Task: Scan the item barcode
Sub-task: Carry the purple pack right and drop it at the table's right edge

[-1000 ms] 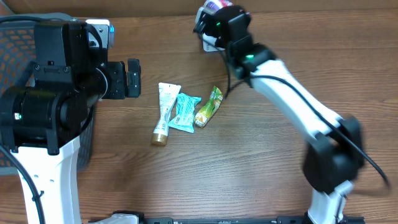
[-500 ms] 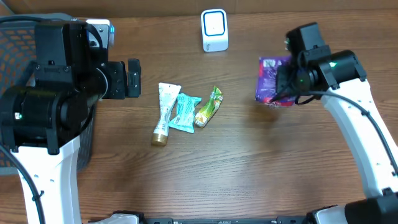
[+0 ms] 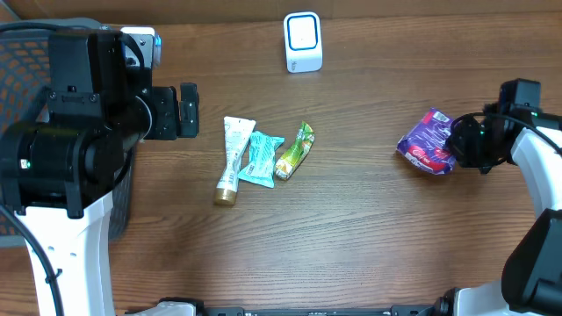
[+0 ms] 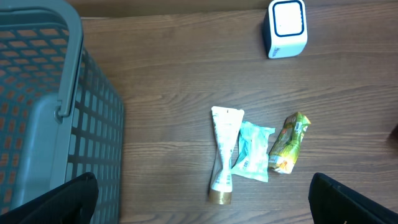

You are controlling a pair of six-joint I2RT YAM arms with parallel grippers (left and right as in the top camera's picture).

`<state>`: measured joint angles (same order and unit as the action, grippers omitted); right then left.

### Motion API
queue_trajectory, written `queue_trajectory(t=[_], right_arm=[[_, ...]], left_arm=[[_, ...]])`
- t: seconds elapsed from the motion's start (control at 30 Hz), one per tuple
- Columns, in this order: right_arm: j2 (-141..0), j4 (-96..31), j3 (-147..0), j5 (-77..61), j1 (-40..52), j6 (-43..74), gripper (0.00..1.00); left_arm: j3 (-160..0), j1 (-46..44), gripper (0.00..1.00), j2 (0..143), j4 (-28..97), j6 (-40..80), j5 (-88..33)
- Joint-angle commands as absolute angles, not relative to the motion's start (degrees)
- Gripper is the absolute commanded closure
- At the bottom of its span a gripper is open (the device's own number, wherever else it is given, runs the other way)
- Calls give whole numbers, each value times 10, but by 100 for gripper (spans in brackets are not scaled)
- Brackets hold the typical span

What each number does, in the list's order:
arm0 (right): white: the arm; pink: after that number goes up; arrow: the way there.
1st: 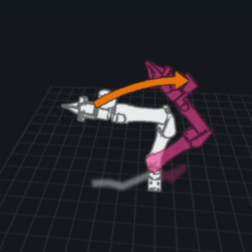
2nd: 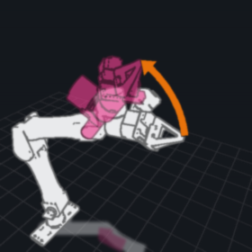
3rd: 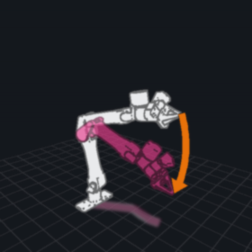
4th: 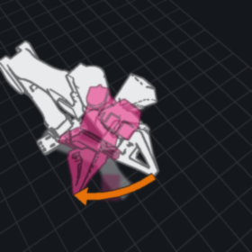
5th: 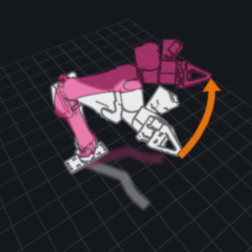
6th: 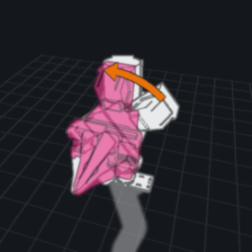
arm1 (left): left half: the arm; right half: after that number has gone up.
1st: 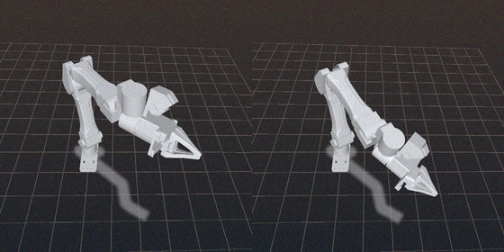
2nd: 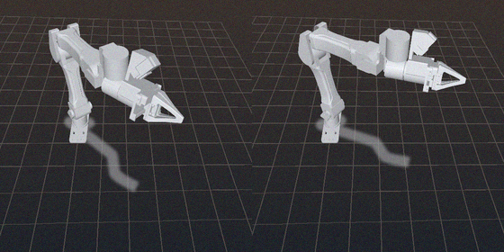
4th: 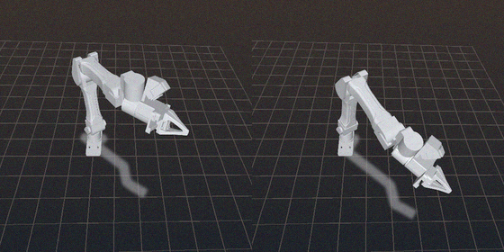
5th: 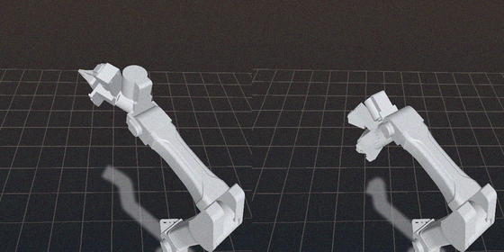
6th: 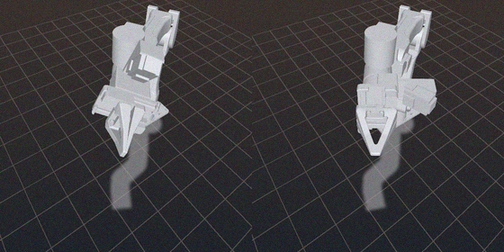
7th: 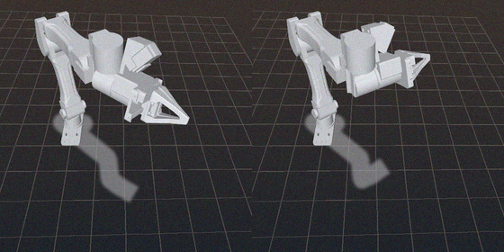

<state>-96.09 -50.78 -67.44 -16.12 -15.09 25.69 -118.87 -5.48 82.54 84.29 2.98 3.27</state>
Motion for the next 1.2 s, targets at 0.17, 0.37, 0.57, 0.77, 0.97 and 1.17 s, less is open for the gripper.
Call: queue_trajectory(t=[0.17, 0.37, 0.57, 0.77, 0.97, 1.17], right_arm=[[-977, -446, -677, -39, -224, 367, 96], [-989, -458, -692, -45, -224, 296, 16], [-989, -635, -852, -175, -204, 259, 13], [-989, -663, -903, -194, -65, 257, 23], [-992, -535, -835, -194, 83, 356, 32], [-1002, -464, -764, -194, 199, 423, 60]], left_arm=[[-1193, -50, 0, 825, 842, 25, 34], [-1193, -50, 1, 825, 842, 25, 34], [-1193, -50, 0, 825, 842, 25, 34], [-1193, -50, 0, 825, 842, 25, 34], [-1193, -50, 0, 825, 842, 25, 34], [-1193, -50, 0, 825, 842, 25, 34]])
